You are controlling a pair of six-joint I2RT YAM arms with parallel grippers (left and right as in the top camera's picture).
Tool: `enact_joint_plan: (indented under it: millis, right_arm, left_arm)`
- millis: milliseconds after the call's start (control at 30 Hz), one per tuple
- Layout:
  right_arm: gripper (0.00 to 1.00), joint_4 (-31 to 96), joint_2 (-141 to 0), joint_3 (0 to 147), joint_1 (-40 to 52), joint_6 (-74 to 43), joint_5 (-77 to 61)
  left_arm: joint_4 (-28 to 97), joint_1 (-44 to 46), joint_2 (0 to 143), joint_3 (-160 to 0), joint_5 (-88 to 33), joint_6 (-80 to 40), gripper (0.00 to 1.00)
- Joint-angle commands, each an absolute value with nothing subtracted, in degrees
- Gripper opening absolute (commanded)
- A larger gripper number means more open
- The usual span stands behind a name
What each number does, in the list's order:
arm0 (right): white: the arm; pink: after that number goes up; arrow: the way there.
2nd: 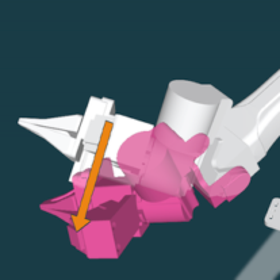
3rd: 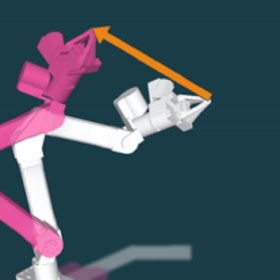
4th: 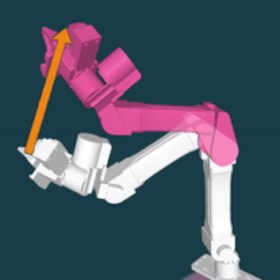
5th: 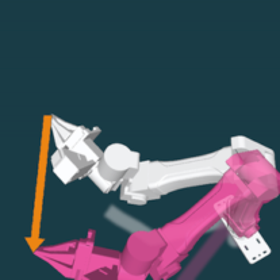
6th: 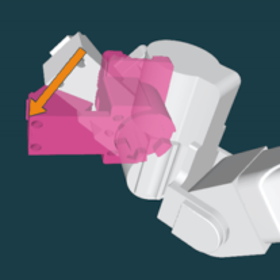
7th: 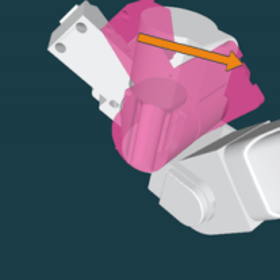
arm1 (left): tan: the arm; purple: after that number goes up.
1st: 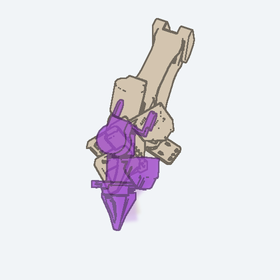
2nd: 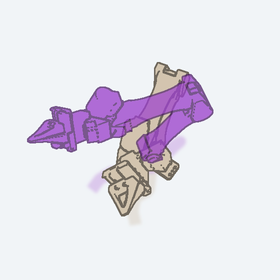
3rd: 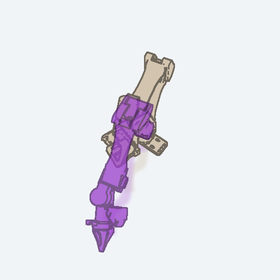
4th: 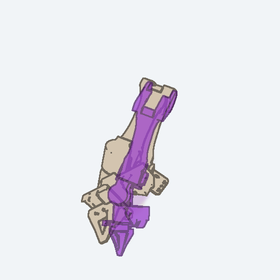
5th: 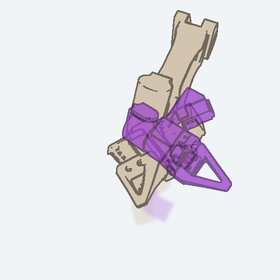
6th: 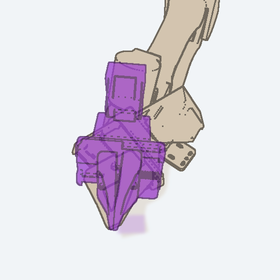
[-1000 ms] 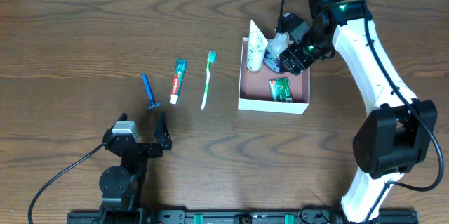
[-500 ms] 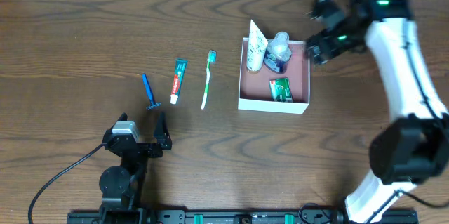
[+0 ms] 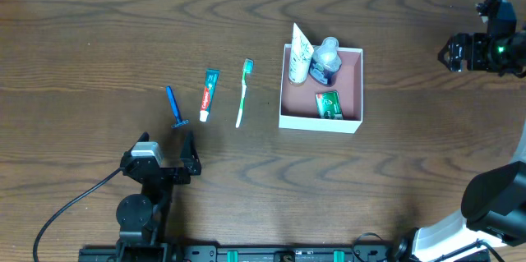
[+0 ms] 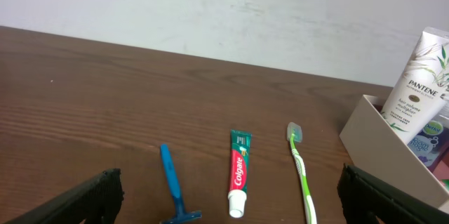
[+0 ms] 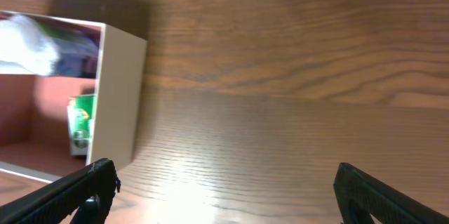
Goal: Pack container
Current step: 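Withdraw right gripper to the upper right, then reach left gripper toward the Colgate toothpaste tube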
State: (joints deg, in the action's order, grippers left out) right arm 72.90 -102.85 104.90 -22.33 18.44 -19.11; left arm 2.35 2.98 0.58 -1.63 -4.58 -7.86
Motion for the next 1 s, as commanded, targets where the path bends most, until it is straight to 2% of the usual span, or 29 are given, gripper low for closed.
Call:
enact_joint_plan:
  millis: [0, 733, 800, 900, 967]
  right_arm:
    - [0.99, 73.97, -102.78, 104.84, -22.46, 17.56, -23.83]
    - [0.99, 74.15, -102.78, 104.77, -20.71, 17.58, -23.81]
    - [0.99, 74.15, -102.78, 104.77, -20.71, 17.58, -23.81]
    - [0.99, 74.15, -102.78, 104.77, -20.71, 17.58, -23.81]
    - [0.99, 74.15, -102.78, 104.77, -20.71, 17.58, -23.81]
  left_arm:
    - [3.53, 2.63, 0.23, -0.23, -5.54, -7.62, 0.98]
    - [3.42, 2.63, 0.23, -0.23, -5.82, -7.84, 0.98]
    - [3.31, 2.63, 0.23, -0.38, -9.76, -7.79, 0.98]
    - [3.77, 2.63, 0.27, -1.89, -24.51, -6.15, 0.98]
    - [3.88, 2.63, 0.58, -2.81, -30.15, -6.09, 0.98]
